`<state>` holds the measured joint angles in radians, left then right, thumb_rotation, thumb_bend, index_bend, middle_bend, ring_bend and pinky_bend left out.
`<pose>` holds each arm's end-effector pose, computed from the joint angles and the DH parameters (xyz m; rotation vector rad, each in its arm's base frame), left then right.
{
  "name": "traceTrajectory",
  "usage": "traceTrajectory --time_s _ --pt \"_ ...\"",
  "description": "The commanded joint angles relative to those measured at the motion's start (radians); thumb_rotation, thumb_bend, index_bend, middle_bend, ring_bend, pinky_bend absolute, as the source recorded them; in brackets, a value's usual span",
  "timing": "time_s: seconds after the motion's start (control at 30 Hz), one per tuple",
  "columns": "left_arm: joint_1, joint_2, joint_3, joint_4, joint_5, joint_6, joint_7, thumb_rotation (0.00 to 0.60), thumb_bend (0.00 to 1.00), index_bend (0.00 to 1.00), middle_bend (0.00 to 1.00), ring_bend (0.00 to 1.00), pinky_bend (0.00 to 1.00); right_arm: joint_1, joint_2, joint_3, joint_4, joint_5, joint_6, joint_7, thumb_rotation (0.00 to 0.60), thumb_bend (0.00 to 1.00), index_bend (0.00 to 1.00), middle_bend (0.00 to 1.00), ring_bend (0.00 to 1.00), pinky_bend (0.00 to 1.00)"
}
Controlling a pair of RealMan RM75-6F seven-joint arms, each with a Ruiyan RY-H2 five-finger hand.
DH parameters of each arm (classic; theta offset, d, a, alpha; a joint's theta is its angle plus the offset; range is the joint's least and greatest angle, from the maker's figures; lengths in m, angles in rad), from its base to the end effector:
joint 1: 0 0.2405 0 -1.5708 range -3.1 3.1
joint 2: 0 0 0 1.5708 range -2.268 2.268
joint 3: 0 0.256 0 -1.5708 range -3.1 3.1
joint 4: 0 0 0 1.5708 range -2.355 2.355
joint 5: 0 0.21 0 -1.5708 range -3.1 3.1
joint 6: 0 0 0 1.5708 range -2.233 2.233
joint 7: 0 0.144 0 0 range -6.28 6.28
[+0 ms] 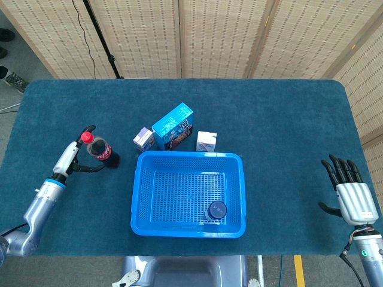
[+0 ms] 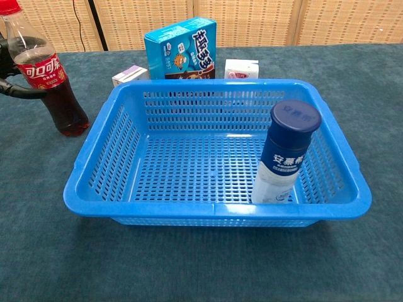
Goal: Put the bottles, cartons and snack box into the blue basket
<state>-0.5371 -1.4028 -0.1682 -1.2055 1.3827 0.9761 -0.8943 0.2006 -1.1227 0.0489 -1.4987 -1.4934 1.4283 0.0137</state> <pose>-0.2753 0.3497 0.0673 -1.2668 -1.6770 -1.3846 -0.3141 -0.2202 0.1634 1.4861 -0.7977 0.8824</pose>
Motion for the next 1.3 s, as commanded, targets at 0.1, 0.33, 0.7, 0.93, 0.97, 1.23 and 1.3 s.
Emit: traceTrajectory --time_s 0.1,0.33,0.7,0.93,0.97,1.23,1.3 --pt "0.0 -0.05 -0.028 0.018 -0.053 0.017 0.064 0.6 0.4 0.02 0.01 0.02 0.09 -0.002 0.0 0.003 -0.003 -0.003 -0.002 0.011 0.6 0.0 0.0 0.0 0.0 0.0" --pt "0.007 -0.06 -0.041 0.002 -0.066 0.038 0.09 0.6 0.49 0.27 0.23 0.21 0.21 -0.005 -0.001 0.006 -0.005 -0.009 -0.001 0.015 0.6 0.0 0.0 0.0 0.0 0.0" --pt "0.101 0.105 -0.04 -0.144 0.04 0.223 -0.017 0.6 0.5 0.29 0.24 0.22 0.21 -0.007 0.001 0.005 -0.012 -0.012 -0.015 0.019 0.6 0.0 0.0 0.0 0.0 0.0" --pt "0.168 0.263 -0.037 -0.331 0.176 0.416 -0.056 0.6 0.49 0.29 0.24 0.22 0.23 -0.008 -0.002 0.008 -0.013 -0.013 -0.017 0.017 0.6 0.0 0.0 0.0 0.0 0.0" --pt "0.172 0.282 -0.029 -0.36 0.201 0.43 -0.063 0.6 0.49 0.29 0.24 0.22 0.23 -0.008 -0.003 0.008 -0.014 -0.014 -0.018 0.017 0.6 0.0 0.0 0.0 0.0 0.0" --pt "0.09 0.34 0.025 -0.56 0.357 0.358 -0.012 0.6 0.49 0.29 0.24 0.21 0.23 -0.002 -0.01 0.001 -0.013 -0.029 -0.034 0.017 0.6 0.0 0.0 0.0 0.0 0.0" --pt "0.055 0.311 0.036 -0.599 0.363 0.305 0.021 0.6 0.49 0.29 0.24 0.21 0.23 -0.002 -0.011 0.001 -0.01 -0.028 -0.036 0.02 0.6 0.0 0.0 0.0 0.0 0.0"
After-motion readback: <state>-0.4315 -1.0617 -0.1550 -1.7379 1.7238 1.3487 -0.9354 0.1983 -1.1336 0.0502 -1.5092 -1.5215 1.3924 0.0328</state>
